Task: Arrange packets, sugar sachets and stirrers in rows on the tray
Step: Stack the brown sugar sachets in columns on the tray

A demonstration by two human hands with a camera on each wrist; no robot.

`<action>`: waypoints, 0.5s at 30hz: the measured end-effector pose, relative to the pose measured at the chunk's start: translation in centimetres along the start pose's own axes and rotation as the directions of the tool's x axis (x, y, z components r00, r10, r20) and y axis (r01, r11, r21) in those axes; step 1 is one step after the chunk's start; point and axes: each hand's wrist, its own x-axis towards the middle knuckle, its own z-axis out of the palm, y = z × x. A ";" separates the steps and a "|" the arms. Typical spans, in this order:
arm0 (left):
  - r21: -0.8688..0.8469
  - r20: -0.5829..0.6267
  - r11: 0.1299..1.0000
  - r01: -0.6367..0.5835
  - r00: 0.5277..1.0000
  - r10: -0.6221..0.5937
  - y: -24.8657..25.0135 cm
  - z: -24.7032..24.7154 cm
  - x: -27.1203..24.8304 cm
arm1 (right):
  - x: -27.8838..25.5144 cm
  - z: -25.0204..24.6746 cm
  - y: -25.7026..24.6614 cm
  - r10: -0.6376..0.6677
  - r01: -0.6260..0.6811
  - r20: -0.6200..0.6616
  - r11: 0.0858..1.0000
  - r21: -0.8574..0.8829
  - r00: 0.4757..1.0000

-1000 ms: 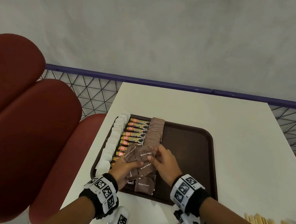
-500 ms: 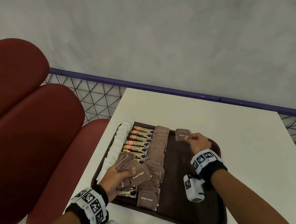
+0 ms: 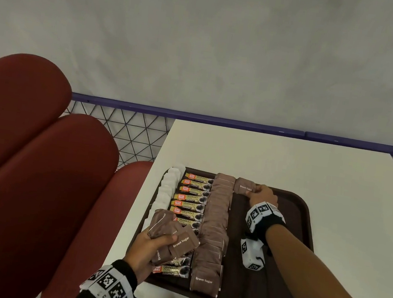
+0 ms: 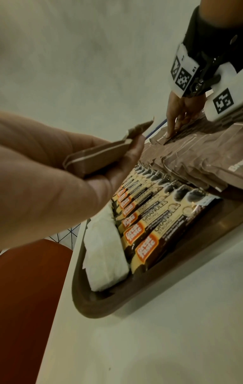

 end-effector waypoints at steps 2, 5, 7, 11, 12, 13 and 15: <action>-0.005 0.000 1.000 0.002 1.000 -0.002 -0.1 -0.1 0.1 | -0.1 0.0 -0.1 0.007 -0.007 -0.001 1.000 0.012 1.000; 0.003 0.007 1.000 -0.001 1.000 0.001 -0.2 0.0 0.0 | -0.2 -0.2 -0.2 0.015 -0.016 0.007 0.997 0.072 1.000; 0.004 0.023 1.000 -0.009 1.000 0.009 -0.2 0.3 -0.1 | -0.2 -0.4 -0.2 0.011 -0.013 0.019 0.995 0.095 1.000; -0.001 0.025 1.000 -0.030 0.999 0.030 -0.2 1.3 -0.5 | -0.9 -1.5 -0.2 -0.004 0.001 0.051 0.998 0.058 0.999; 0.000 0.024 0.999 -0.037 0.999 0.037 -0.2 1.6 -0.6 | -1.1 -1.8 -0.2 -0.011 0.009 0.066 0.999 0.032 0.998; -0.001 0.022 0.999 -0.042 0.999 0.042 -0.2 1.8 -0.7 | -1.5 -2.2 -0.2 -0.018 0.018 0.078 1.000 0.009 0.997; 0.001 0.008 0.999 -0.048 0.999 0.048 -0.3 2.4 -0.7 | -2.4 -2.9 -0.2 -0.056 0.059 0.083 0.998 -0.029 0.995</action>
